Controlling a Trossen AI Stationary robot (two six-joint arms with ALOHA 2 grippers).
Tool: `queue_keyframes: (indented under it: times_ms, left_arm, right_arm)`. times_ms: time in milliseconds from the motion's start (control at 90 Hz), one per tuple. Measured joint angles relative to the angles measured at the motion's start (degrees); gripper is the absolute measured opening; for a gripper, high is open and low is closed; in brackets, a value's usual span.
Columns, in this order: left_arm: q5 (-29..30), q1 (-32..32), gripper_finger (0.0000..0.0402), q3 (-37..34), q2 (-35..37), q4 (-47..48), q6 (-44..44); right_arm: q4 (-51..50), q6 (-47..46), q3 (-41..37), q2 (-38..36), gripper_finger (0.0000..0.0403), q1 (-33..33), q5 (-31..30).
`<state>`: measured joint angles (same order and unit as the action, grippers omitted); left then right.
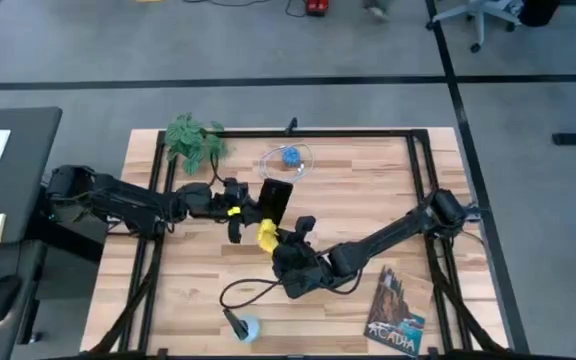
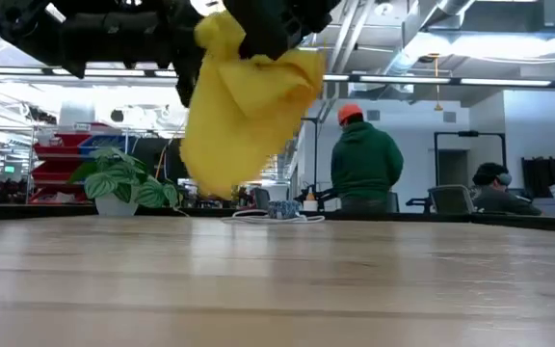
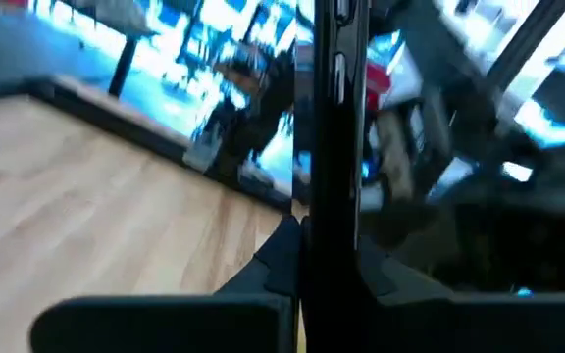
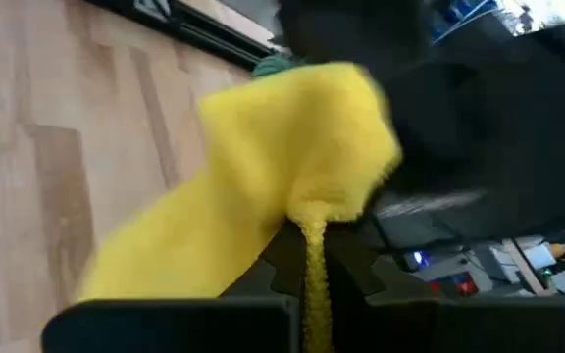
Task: Apply microfiber cloth
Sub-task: Wipe the cellphone using a microfiber cloth
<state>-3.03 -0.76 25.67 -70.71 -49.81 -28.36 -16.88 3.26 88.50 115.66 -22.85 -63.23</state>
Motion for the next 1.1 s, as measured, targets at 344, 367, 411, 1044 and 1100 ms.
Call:
queue_keyframes:
  times_ms: [344,367,411,1044,1100]
  left_arm:
    - [1.7,-0.1,0.0011,0.0,0.0,-0.5,1.5]
    - [1.9,-0.1,0.0011,-0.1,0.0,-0.1,1.7]
    - [2.8,0.0,0.0011,-0.1,-0.1,0.2,2.3]
    - [7.3,-2.6,0.0011,-0.3,-0.1,1.2,3.3]
    - [7.1,-2.7,0.0011,-0.3,-0.1,1.4,3.4]
  right_arm:
    - [6.4,6.3,-0.1,0.0,0.0000,-0.5,-0.1]
    - [6.7,7.2,0.1,0.0,0.0000,-1.0,-0.1]
    - [6.7,8.4,0.7,-0.1,0.0000,-2.0,-0.6]
    - [9.9,18.1,2.5,-0.2,0.0000,2.0,-2.2]
    - [9.2,18.0,2.5,-0.2,0.0000,2.0,-1.4]
